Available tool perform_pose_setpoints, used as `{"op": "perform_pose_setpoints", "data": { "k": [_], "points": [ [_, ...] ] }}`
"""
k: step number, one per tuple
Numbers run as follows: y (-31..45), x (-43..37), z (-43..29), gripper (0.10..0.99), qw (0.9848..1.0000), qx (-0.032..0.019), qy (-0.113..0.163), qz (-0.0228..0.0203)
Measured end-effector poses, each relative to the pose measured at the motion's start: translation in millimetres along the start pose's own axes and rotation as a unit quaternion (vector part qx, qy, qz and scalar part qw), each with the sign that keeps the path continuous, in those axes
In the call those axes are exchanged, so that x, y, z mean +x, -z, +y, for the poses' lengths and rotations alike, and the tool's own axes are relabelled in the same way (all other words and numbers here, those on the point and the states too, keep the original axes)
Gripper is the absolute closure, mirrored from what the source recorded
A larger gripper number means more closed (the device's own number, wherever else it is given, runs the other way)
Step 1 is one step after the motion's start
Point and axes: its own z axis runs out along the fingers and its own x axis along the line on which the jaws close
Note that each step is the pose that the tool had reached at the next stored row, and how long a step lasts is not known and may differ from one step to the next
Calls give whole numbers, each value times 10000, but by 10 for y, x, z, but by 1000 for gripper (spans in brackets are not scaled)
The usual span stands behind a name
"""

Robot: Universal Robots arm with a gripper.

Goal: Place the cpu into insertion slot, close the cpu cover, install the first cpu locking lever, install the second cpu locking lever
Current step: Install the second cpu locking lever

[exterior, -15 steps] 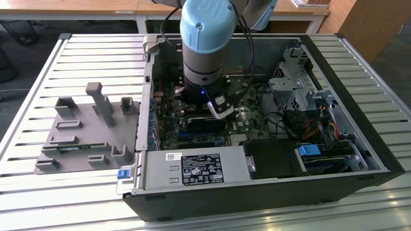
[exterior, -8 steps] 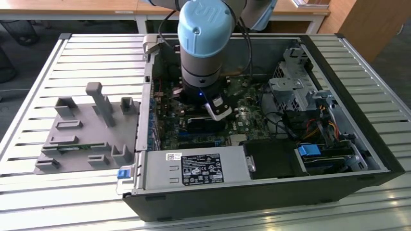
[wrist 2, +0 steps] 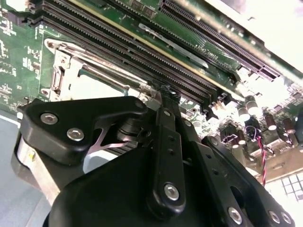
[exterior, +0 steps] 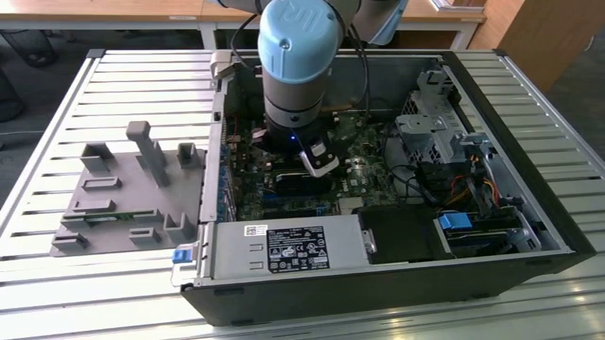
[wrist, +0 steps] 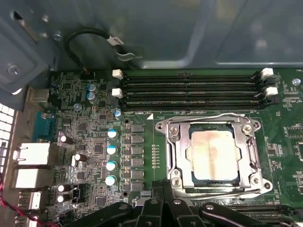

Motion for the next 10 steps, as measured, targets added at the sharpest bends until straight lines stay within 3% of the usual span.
{"op": "perform_pose_setpoints", "data": {
  "k": [10],
  "points": [
    [138, 0, 44, 980, 10000, -7, -1, 1]
  ]
}}
